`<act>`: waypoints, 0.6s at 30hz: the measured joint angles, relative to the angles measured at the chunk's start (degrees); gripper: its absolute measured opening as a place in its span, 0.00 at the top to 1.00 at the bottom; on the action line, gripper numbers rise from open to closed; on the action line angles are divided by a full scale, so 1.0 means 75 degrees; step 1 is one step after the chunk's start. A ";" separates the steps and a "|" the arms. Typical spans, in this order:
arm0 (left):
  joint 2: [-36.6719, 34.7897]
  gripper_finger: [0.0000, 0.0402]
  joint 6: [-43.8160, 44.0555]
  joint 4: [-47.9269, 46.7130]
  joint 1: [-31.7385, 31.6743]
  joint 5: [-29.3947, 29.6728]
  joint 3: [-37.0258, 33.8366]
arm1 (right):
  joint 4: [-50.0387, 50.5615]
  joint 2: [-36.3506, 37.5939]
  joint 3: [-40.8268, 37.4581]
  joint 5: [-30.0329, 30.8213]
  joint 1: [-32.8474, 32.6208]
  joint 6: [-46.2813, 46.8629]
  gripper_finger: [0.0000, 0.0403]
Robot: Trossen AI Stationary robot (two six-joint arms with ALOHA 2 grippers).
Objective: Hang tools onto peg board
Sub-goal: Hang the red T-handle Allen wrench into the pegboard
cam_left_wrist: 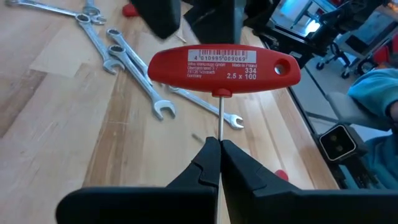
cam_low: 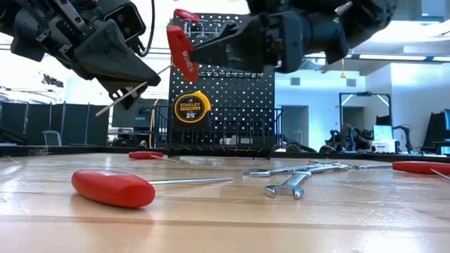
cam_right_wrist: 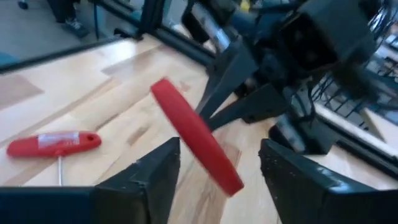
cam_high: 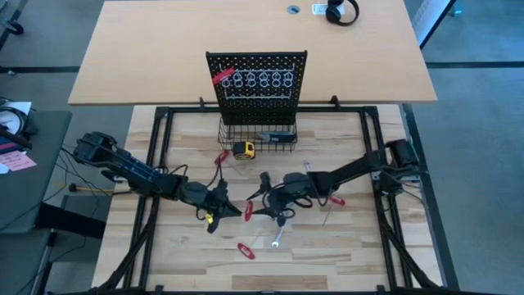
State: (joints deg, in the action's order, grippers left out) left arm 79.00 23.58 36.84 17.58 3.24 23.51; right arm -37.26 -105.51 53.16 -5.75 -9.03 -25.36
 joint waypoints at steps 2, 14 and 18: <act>0.0000 1.00 -0.0070 0.0030 0.0000 0.0002 0.0001 | 0.0240 0.0000 0.0096 -0.0090 0.0002 0.0003 0.50; -0.0005 1.00 -0.0130 0.0262 -0.0003 0.0499 0.0006 | 0.0512 -0.0230 0.0308 -0.0467 0.0020 -0.0003 0.82; 0.0003 1.00 -0.0330 0.0210 0.0003 0.0748 0.0000 | 0.0531 -0.0236 0.0305 -0.0391 0.0028 0.0152 0.83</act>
State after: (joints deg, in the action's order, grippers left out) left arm 79.02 21.11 38.41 17.61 8.85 23.51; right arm -33.28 -107.28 55.44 -8.69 -8.83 -24.23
